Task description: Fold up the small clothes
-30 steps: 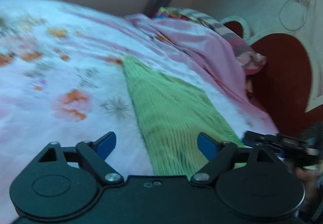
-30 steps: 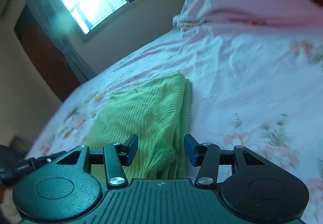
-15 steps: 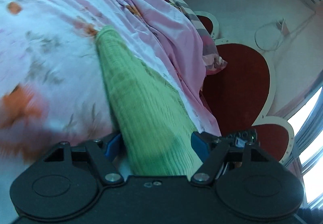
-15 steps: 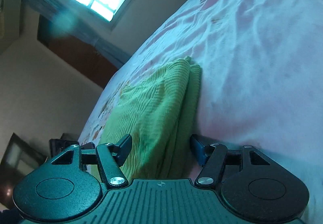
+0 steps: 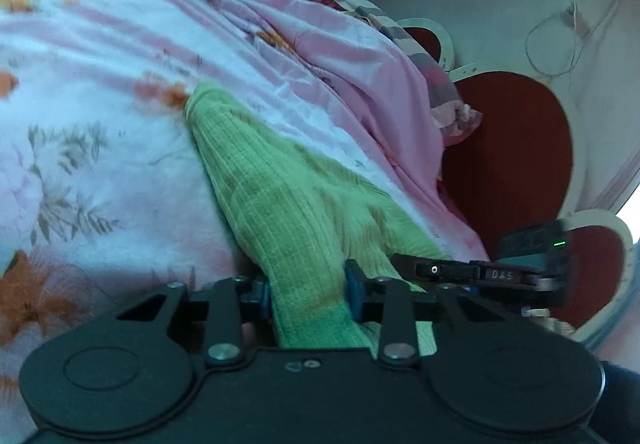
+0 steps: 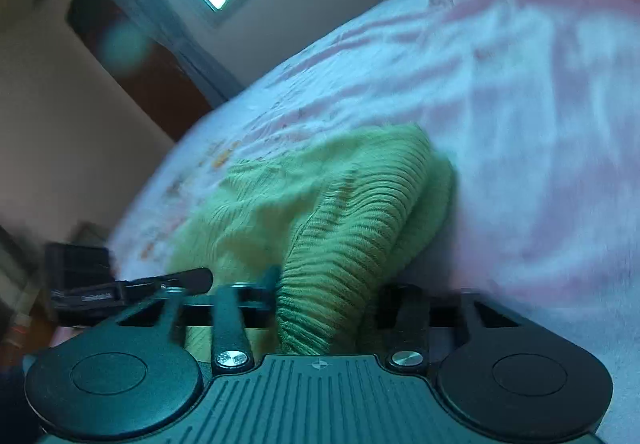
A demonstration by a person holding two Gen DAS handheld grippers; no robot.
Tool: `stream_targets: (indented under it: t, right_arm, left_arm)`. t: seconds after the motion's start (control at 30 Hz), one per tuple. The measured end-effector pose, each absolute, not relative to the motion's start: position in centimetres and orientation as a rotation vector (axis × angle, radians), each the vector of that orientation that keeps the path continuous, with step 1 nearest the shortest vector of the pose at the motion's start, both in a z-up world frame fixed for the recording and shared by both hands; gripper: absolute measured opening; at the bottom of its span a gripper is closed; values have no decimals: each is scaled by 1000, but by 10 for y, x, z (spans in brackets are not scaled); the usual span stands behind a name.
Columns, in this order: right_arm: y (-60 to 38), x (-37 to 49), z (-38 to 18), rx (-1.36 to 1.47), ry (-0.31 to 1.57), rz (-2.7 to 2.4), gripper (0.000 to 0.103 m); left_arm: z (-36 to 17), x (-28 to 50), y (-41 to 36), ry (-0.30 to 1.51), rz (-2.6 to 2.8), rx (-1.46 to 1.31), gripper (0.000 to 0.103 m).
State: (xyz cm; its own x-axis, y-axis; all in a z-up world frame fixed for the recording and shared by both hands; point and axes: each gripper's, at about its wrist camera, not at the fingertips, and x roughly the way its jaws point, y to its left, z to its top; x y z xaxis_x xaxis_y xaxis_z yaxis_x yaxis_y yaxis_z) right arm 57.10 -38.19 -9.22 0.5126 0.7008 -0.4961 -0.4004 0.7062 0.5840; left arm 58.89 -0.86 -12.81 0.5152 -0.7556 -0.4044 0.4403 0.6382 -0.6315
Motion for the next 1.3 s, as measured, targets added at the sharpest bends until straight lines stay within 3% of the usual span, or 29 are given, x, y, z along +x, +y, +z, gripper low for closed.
stream_targets:
  t: [0.27, 0.53, 0.8, 0.97, 1.07, 1.13, 1.2, 1.3]
  right_arm:
    - [-336, 457, 26, 180, 478, 763, 29]
    - [-298, 372, 88, 171, 374, 897, 29]
    - [-264, 410, 40, 357, 534, 887, 28]
    - [-258, 492, -23, 511, 681, 784, 23]
    - [-261, 534, -74, 599, 843, 682, 23]
    - [-275, 541, -95, 580, 893, 629, 35]
    - [-298, 528, -101, 608, 869, 683, 60]
    - [-328, 505, -111, 639, 881, 770, 66]
  left_arm:
    - [-21, 473, 28, 444, -771, -347, 26]
    - [53, 383, 83, 399, -759, -232, 26]
    - [3, 420, 111, 549, -679, -299, 26]
    - [-51, 483, 125, 653, -614, -386, 26]
    - [-89, 504, 136, 764, -545, -442, 33]
    - [-106, 498, 149, 803, -567, -509, 37]
    - [-110, 475, 166, 787, -633, -566, 51]
    - [-118, 443, 181, 810, -717, -639, 56]
